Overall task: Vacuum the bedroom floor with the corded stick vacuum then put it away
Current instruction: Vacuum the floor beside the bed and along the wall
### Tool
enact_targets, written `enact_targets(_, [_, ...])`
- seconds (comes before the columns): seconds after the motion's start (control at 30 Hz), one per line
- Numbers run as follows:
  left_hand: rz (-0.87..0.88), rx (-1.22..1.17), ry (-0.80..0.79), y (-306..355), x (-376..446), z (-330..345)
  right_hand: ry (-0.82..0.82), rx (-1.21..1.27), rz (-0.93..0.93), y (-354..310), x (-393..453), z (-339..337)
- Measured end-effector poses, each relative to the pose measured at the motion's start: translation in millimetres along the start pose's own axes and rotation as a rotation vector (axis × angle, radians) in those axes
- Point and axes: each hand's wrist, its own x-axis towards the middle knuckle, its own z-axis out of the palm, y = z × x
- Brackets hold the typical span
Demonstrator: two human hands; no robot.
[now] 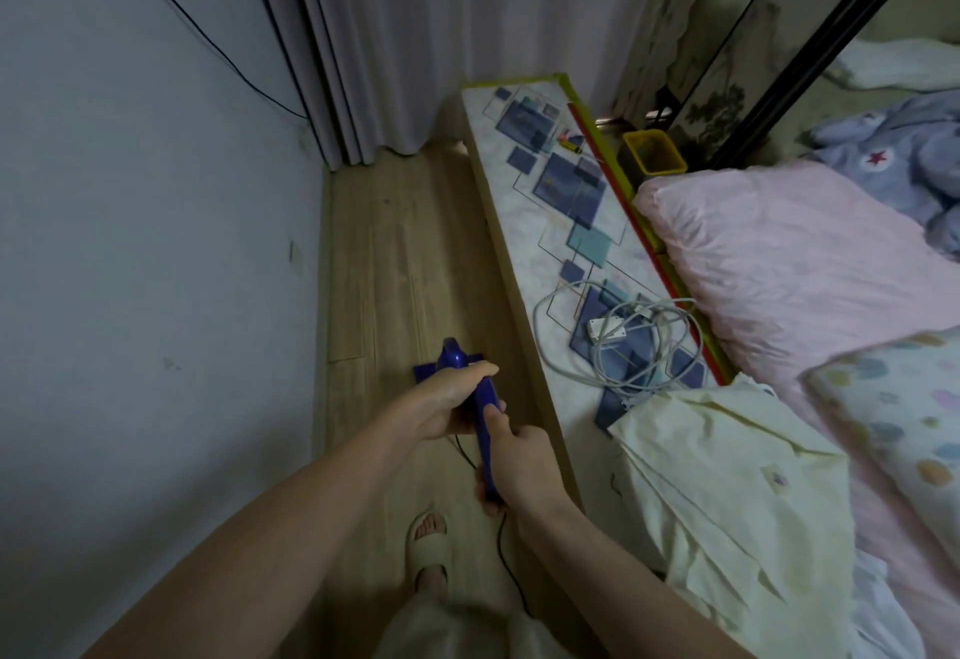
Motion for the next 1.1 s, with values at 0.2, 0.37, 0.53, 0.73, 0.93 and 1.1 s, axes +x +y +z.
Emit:
enact_targets(0.2, [0.009, 0.034, 0.048, 21, 30, -11, 0.002, 0.003, -0.008, -5, 42, 14])
enact_targets(0.37, [0.026, 0.073, 0.048, 55, 72, -27, 0.022, 0.014, 0.013, -29, 92, 26])
enact_targets(0.53, [0.057, 0.101, 0.066, 93, 109, -45, 0.061, -0.008, 0.003, -54, 143, 45])
enact_targets(0.73, [0.047, 0.104, 0.101, 124, 148, -77, 0.046, -0.068, -0.003, -77, 194, 72])
enact_targets(0.93, [0.036, 0.051, 0.098, 137, 176, -92, 0.041, -0.14, -0.004, -87, 230, 80])
enact_targets(1.1, [0.023, 0.015, 0.082, 132, 179, -86, 0.038, -0.178, 0.009, -82, 233, 71])
